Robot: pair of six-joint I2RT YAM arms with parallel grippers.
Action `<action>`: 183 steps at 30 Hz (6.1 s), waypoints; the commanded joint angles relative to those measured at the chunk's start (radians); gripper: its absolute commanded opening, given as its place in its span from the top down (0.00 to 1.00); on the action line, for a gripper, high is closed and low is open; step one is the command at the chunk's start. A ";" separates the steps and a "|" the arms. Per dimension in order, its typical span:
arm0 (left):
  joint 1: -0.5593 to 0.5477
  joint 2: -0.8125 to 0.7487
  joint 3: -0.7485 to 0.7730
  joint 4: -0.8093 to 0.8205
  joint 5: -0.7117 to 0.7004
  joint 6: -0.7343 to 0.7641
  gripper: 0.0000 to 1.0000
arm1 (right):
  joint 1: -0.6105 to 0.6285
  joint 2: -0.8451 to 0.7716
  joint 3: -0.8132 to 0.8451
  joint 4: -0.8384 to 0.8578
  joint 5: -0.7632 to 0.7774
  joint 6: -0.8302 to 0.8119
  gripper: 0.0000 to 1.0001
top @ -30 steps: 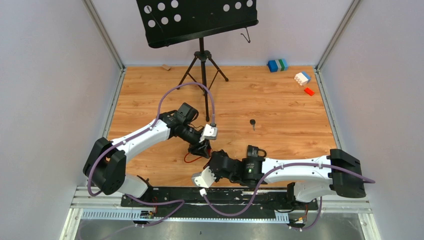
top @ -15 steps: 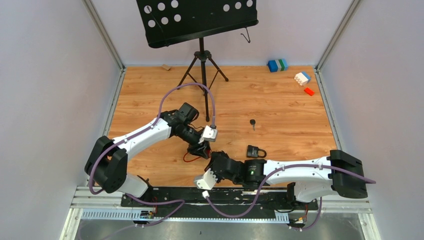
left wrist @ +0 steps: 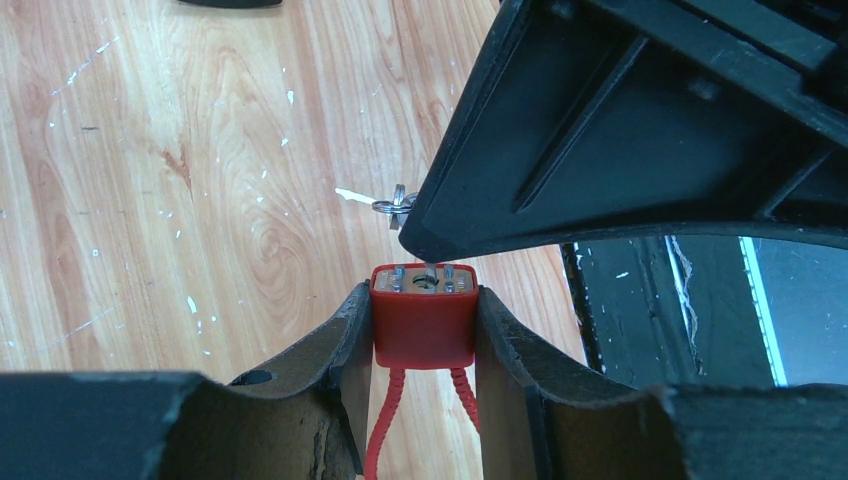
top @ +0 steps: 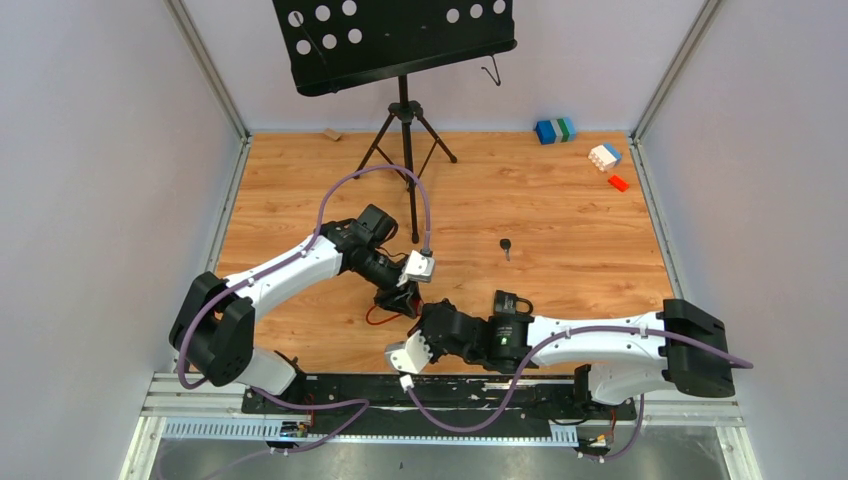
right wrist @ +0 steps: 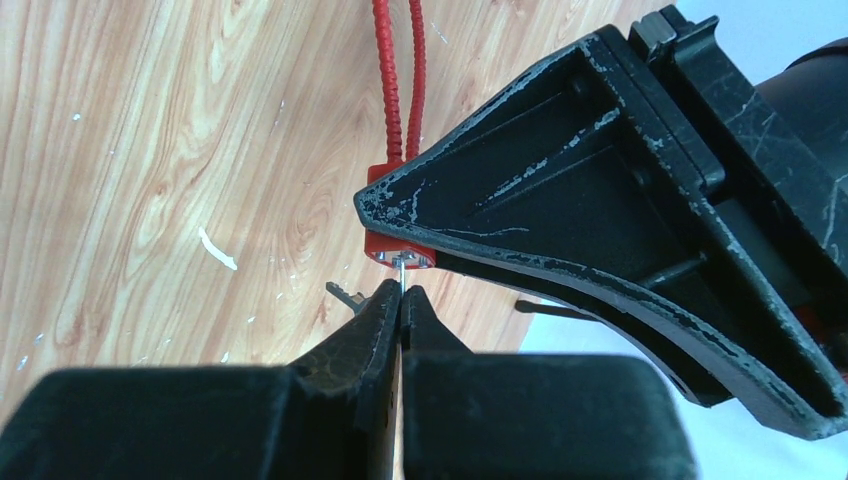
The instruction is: Unlock with the key
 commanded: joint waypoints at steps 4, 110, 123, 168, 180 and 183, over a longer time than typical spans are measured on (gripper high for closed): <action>-0.022 -0.017 0.064 0.055 0.199 -0.020 1.00 | -0.010 0.008 0.079 0.061 -0.100 0.074 1.00; 0.011 -0.035 0.052 0.145 0.152 -0.105 1.00 | -0.164 -0.190 0.014 -0.115 -0.238 0.075 0.73; 0.011 -0.037 0.048 0.145 0.154 -0.104 1.00 | -0.168 -0.170 0.016 -0.104 -0.222 0.055 0.79; -0.015 -0.070 0.002 0.277 0.038 -0.203 1.00 | -0.181 -0.055 0.108 -0.120 -0.322 0.180 1.00; -0.017 -0.164 -0.117 0.517 -0.171 -0.296 1.00 | -0.309 -0.003 0.243 -0.264 -0.525 0.414 1.00; -0.016 -0.182 -0.143 0.565 -0.202 -0.316 1.00 | -0.341 -0.002 0.243 -0.262 -0.570 0.452 1.00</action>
